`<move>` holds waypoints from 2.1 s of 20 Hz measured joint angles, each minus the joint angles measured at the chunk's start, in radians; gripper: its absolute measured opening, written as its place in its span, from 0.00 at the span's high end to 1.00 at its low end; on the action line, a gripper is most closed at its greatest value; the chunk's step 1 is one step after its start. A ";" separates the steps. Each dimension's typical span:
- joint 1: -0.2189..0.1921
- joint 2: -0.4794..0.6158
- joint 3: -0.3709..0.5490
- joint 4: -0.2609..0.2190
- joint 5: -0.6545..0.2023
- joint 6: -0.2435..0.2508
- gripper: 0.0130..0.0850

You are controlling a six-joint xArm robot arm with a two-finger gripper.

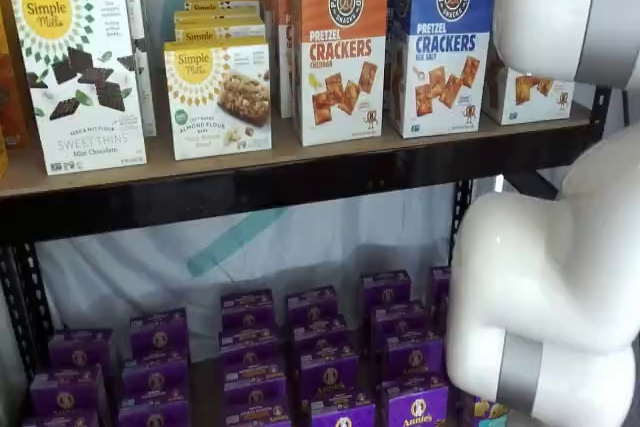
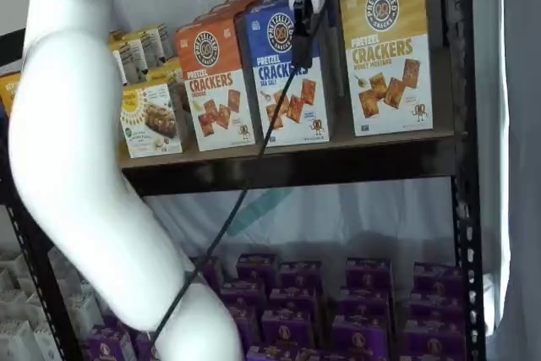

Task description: Retrieve the yellow and white box located on the top shelf, the sixth one from the left

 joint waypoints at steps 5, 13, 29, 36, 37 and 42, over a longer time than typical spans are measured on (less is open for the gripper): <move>0.014 -0.023 0.007 -0.074 0.029 -0.015 0.00; -0.107 -0.087 0.078 0.126 -0.052 -0.044 0.00; -0.178 -0.117 0.170 0.409 -0.366 -0.070 0.00; -0.138 -0.071 0.132 0.371 -0.444 -0.087 0.00; -0.126 -0.066 0.131 0.358 -0.459 -0.088 0.00; -0.082 -0.029 0.108 0.301 -0.489 -0.082 0.00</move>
